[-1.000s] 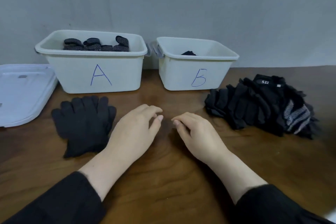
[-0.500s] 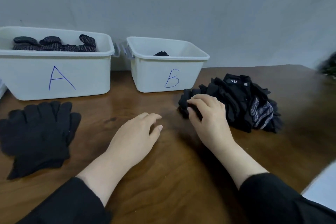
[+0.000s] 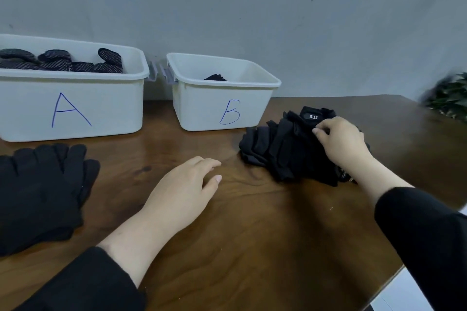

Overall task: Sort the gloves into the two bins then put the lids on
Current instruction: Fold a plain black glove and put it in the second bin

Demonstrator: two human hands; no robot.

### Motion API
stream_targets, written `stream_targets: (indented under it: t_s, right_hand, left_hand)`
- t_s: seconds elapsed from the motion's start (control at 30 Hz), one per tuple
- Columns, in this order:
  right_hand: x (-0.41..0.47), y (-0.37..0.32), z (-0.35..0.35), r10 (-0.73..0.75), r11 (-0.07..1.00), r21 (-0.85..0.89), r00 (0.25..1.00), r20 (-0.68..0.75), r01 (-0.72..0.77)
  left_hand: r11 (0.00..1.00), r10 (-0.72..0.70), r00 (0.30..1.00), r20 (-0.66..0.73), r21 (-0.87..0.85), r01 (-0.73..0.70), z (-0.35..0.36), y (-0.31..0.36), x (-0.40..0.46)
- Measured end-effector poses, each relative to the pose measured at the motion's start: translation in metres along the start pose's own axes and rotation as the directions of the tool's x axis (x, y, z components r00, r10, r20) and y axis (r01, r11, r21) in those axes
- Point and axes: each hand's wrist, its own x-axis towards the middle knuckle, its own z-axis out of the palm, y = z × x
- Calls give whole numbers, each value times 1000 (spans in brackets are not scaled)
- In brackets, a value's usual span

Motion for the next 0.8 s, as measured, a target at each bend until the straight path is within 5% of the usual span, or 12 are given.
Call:
stream_targets:
  t_s: [0.17,0.3,0.43,0.57,0.8]
  right_hand:
    - [1,-11,-31,53,938,345,966,-255,39]
    - [7,-21,-58,80,880,469,952,-296,71]
    - [9,-38,-74,63,822,562,966,-250,92]
    - [-8,-64,-83,-47,713,693,994,-103,106]
    - [-56,-113,-58,-253,593,805,939,231,-38]
  left_hand:
    - [1000,0,1000,-14,-8,0,0,-2,0]
    - [999,-6,999,-49,-44,4,-1,-3,0]
    - [997,-14,998,-63,-76,9,-2,-3,-1]
    - [952,-71,991,-111,-304,34,-3,-4,-3]
    - [673,-196,981,2,-727,136,-12,-1,-6]
